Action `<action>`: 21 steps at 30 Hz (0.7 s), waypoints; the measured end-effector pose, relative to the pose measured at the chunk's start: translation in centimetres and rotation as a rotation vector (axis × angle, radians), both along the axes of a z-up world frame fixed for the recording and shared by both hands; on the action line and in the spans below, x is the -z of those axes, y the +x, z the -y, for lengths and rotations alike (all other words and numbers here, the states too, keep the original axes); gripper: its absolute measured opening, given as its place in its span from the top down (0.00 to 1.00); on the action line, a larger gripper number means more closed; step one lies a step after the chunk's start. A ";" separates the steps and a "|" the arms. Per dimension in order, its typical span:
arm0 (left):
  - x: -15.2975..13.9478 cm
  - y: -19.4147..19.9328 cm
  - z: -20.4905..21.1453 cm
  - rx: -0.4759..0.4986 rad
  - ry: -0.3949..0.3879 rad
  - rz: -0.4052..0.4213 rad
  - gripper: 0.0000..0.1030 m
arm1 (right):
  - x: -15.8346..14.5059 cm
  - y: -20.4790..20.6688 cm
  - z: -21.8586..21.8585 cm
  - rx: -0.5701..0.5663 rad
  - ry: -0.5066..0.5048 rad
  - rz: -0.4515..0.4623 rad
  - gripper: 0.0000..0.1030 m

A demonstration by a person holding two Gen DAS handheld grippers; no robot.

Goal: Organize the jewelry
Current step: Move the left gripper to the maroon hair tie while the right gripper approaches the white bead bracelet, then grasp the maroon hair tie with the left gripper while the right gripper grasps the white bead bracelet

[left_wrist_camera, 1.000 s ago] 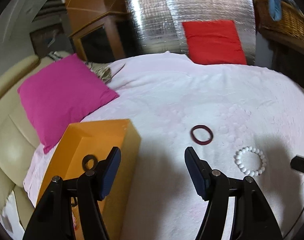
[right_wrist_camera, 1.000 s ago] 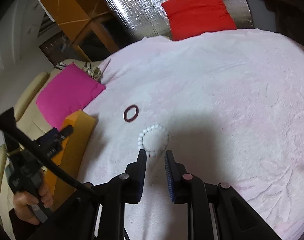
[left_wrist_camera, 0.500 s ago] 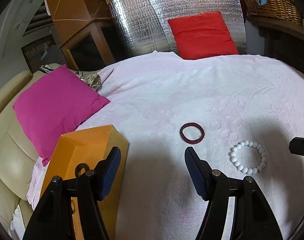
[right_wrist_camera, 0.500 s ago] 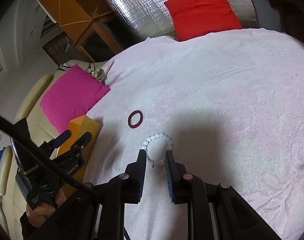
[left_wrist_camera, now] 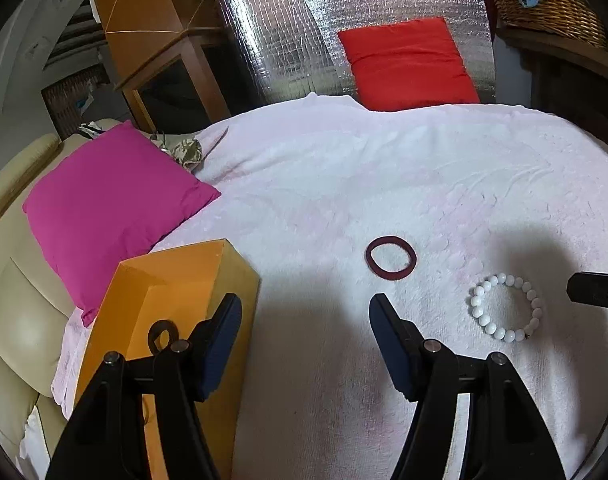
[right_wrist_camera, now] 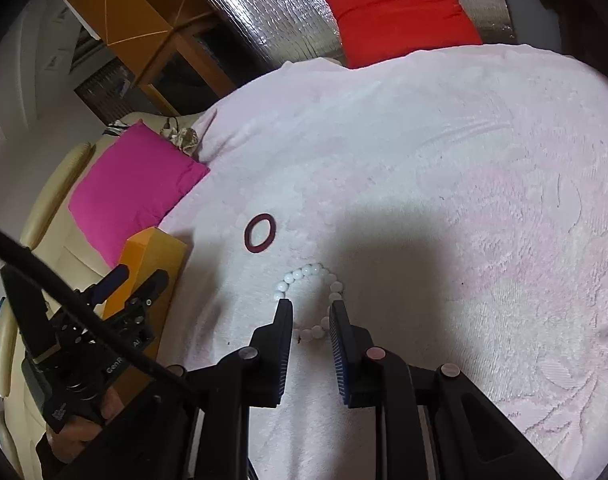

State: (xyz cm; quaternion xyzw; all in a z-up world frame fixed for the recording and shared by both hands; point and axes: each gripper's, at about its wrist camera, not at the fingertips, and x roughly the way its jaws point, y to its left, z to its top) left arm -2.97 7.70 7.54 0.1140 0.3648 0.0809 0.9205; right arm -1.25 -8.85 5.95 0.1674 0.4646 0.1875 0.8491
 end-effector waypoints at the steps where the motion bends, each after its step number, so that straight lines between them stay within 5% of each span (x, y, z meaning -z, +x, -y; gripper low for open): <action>1: 0.0 0.0 0.0 0.002 -0.002 -0.003 0.35 | 0.1 0.1 0.0 0.000 -0.001 -0.003 0.80; 14: 2.9 0.7 -0.3 0.008 -0.033 -0.174 0.35 | 2.3 1.6 0.1 0.022 -0.069 -0.056 0.76; 21: 3.2 0.8 -0.9 -0.003 -0.074 -0.193 0.35 | 2.8 2.6 -1.6 -0.004 -0.116 -0.020 0.76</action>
